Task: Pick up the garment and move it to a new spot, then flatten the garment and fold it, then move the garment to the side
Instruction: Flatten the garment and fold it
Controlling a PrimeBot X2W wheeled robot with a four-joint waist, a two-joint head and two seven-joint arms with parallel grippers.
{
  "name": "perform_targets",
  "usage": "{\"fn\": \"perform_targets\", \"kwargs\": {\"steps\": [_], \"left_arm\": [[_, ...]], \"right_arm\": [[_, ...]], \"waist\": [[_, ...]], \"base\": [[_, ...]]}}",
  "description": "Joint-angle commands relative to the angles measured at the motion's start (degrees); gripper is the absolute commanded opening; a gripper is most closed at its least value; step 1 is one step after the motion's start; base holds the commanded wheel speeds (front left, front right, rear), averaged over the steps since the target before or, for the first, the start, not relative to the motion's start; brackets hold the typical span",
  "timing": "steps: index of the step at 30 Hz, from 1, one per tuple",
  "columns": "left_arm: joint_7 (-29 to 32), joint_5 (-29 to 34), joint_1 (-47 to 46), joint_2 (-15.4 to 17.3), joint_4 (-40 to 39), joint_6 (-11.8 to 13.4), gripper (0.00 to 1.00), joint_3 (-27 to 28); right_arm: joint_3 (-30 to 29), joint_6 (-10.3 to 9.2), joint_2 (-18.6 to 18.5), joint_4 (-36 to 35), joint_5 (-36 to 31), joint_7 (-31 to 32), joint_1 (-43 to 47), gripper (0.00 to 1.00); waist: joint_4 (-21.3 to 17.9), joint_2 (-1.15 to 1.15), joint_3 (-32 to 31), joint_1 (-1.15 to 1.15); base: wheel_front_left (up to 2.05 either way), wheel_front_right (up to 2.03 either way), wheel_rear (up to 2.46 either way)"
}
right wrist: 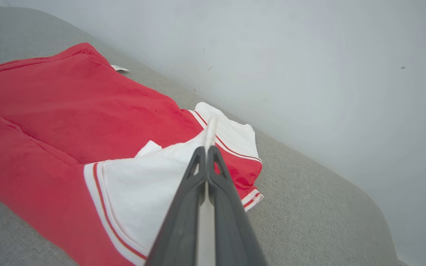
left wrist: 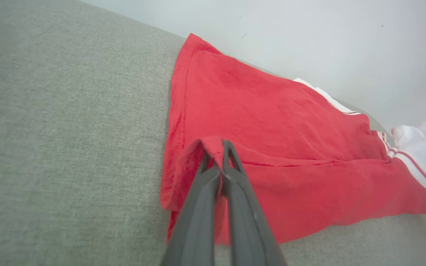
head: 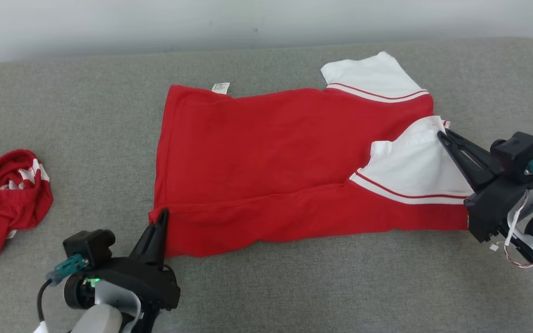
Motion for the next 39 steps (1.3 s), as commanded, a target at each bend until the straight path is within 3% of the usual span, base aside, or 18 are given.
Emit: {"fn": "perform_targets", "kwargs": {"steps": [1, 14, 25, 26, 27, 28, 29, 30, 36, 39], "left_arm": [[-0.3, 0.6, -1.0, -0.3, 0.5, 0.0, 0.0, -0.3], [-3.3, 2.8, -7.6, -1.6, 5.6, 0.1, 0.0, -0.2], [-4.1, 2.8, -10.1, -1.8, 7.9, -0.8, 0.0, 0.0], [-4.1, 2.8, -10.2, -1.8, 8.2, -0.9, 0.01, -0.1], [-3.7, 2.7, -10.4, -1.8, 8.7, -0.9, 0.15, -0.2], [-3.8, 2.6, -10.6, -1.9, 9.0, -0.9, 0.44, -0.3], [-3.8, 2.6, -10.6, -1.9, 9.0, -0.9, 0.44, -0.3], [-3.9, 2.7, -10.9, -2.0, 9.3, -0.5, 1.0, -0.1], [-4.9, 4.4, -10.3, -1.5, 10.2, 0.6, 1.0, 0.2], [-5.4, 6.1, -7.5, -1.0, 9.0, 2.2, 1.0, 1.3]], "right_arm": [[0.5, -0.16, 0.6, 1.0, -0.3, -1.0, -1.0, 0.0], [4.0, -0.16, 3.5, 10.6, -1.6, -10.2, -8.4, 0.0], [3.6, -0.16, 5.4, 15.9, -2.8, -12.1, -10.1, 0.0], [4.0, -0.16, 5.7, 16.2, -2.8, -12.0, -10.2, 0.0], [4.1, -0.16, 6.0, 16.6, -2.9, -12.1, -10.5, 0.0], [4.1, -0.16, 6.3, 17.1, -3.0, -12.1, -10.7, 0.61], [4.1, -0.16, 6.3, 17.1, -3.0, -12.1, -10.7, 0.61], [3.8, -0.16, 6.8, 17.5, -2.9, -12.2, -10.9, 1.0], [0.0, -0.16, 9.5, 20.2, 0.0, -12.2, -10.0, 1.0], [-3.4, -0.16, 11.8, 21.2, 5.5, -6.7, -7.2, 1.0]], "waist": [[0.5, -0.01, 1.0, -0.01], [1.0, -0.01, 4.5, -0.01], [1.2, -0.01, 5.6, -0.01], [1.1, -0.01, 5.6, -0.01], [1.1, -0.01, 5.6, -0.01], [1.0, -0.01, 5.6, -0.01], [1.0, -0.01, 5.6, -0.01], [1.0, -0.01, 5.6, -0.01], [0.9, -0.01, 4.2, -0.01], [0.5, -0.01, 2.5, -0.01]], "base": [[0.0, 0.0, 0.0], [0.0, 0.0, 0.0], [0.0, 0.0, 0.0], [0.0, 0.0, 0.0], [0.0, 0.0, 0.0], [0.0, 0.0, 0.0], [0.0, 0.0, 0.0], [0.0, 0.0, 0.0], [0.0, 0.0, 0.0], [0.0, 0.0, 0.0]]}}
